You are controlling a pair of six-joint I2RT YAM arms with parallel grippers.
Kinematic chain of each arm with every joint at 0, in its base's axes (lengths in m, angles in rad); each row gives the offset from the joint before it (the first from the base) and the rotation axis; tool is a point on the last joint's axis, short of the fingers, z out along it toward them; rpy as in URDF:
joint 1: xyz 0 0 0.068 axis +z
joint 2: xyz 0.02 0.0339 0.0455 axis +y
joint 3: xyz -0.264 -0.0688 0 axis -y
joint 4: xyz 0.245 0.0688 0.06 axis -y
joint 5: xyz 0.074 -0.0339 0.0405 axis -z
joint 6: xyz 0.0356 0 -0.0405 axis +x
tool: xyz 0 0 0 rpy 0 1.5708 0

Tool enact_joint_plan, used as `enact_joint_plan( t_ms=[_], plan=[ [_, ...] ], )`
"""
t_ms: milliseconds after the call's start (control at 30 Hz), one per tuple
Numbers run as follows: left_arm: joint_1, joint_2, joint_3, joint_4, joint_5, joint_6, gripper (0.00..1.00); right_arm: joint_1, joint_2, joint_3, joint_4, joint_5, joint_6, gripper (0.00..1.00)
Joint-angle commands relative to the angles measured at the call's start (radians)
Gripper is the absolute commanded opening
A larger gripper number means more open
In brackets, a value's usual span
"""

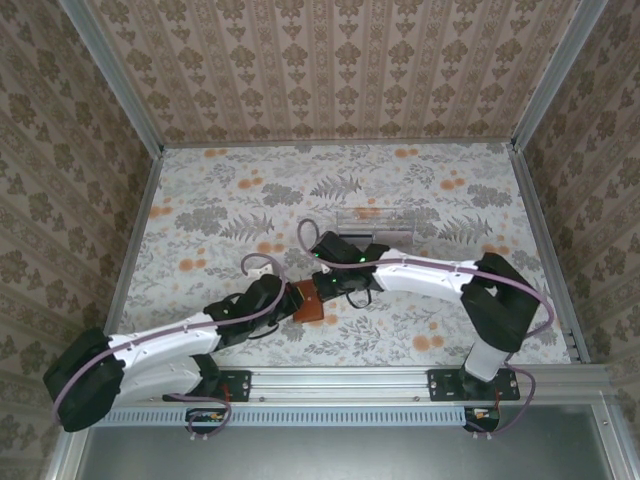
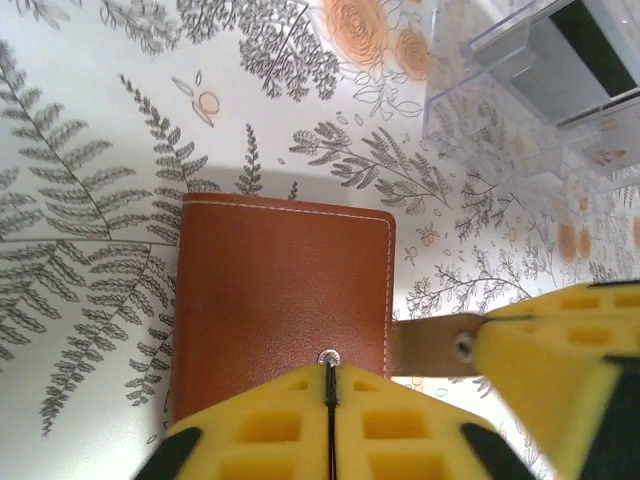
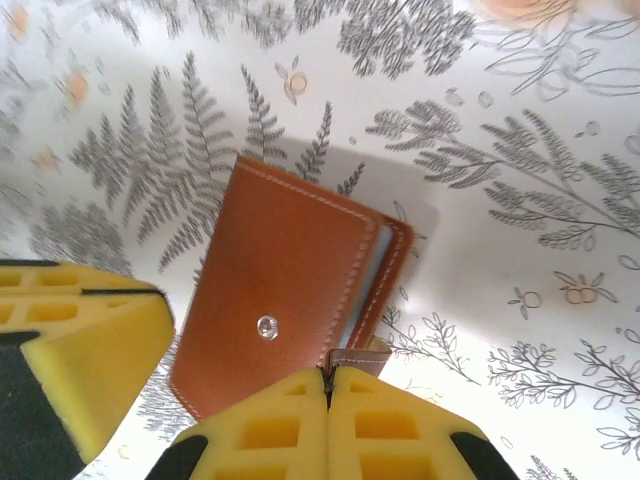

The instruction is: Take the credit cards out of the card holder

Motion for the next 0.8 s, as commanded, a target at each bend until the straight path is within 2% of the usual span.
enact_joint_plan(
  t_ms=[0,67,233,333,400,667,767],
  plan=[
    [0.007,-0.077,0.032,-0.108,-0.049,0.025,0.23,-0.036,-0.072,-0.043,0.106,-0.124,0.07,0.0],
    [0.008,-0.12,0.032,-0.144,-0.064,0.034,0.36,-0.042,-0.098,-0.062,0.145,-0.164,0.085,0.0],
    [0.024,-0.223,0.04,-0.26,-0.091,0.055,0.57,-0.041,-0.129,-0.071,0.222,-0.247,0.132,0.0],
    [0.031,-0.277,0.037,-0.299,-0.102,0.062,0.58,-0.041,-0.13,-0.062,0.236,-0.252,0.149,0.0],
    [0.032,-0.3,0.035,-0.317,-0.107,0.065,0.68,-0.041,-0.129,-0.06,0.239,-0.251,0.153,0.0],
    [0.033,-0.306,0.037,-0.33,-0.1,0.079,0.71,-0.042,-0.182,-0.1,0.24,-0.217,0.155,0.0],
    [0.033,-0.298,0.041,-0.331,-0.097,0.081,0.75,-0.042,-0.184,-0.106,0.245,-0.222,0.155,0.0]
  ],
)
